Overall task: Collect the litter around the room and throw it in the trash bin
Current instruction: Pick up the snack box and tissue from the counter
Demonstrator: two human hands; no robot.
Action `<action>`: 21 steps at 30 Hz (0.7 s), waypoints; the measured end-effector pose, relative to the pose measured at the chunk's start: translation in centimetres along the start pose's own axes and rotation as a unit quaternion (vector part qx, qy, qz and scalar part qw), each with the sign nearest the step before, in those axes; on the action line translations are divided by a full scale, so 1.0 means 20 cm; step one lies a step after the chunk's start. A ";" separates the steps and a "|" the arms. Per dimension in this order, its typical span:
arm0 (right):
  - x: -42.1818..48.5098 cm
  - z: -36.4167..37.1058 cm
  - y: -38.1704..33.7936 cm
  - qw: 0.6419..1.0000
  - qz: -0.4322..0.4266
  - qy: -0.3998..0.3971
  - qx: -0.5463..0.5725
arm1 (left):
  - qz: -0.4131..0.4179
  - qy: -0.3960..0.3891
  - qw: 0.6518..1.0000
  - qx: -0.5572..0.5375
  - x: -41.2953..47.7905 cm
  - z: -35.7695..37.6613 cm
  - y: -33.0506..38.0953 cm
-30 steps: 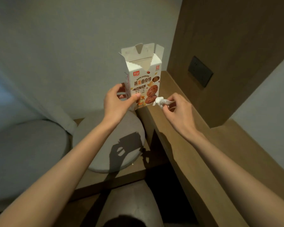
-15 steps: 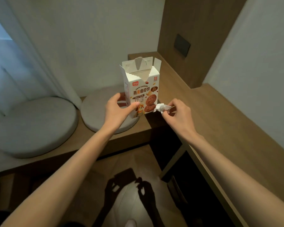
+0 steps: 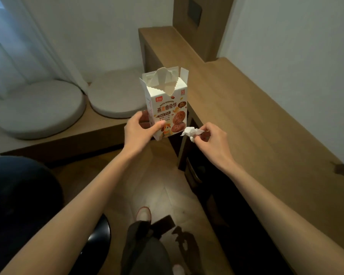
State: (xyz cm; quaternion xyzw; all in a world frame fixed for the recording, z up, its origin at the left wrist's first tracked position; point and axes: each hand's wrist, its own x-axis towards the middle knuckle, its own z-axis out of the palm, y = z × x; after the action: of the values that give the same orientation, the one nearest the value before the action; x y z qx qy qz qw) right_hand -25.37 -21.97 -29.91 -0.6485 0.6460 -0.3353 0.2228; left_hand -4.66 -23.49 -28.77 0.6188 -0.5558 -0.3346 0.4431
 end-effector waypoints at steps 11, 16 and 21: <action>-0.56 -0.14 0.18 0.997 0.074 0.000 -0.002 | -0.008 -0.041 0.999 0.019 -0.42 0.06 -0.08; -0.71 -0.07 0.25 0.991 0.131 0.026 0.006 | -0.029 -0.089 0.995 0.017 -0.46 0.13 -0.21; -0.84 0.03 0.36 0.984 0.176 0.035 0.020 | -0.063 -0.117 0.991 0.010 -0.51 0.18 -0.37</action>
State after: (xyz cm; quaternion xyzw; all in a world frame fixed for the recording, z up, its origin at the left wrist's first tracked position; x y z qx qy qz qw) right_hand -29.00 -5.96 -38.01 -0.5081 0.7506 -0.3263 0.2684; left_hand -6.60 -14.06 -37.71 0.6136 -0.5669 -0.4265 0.3469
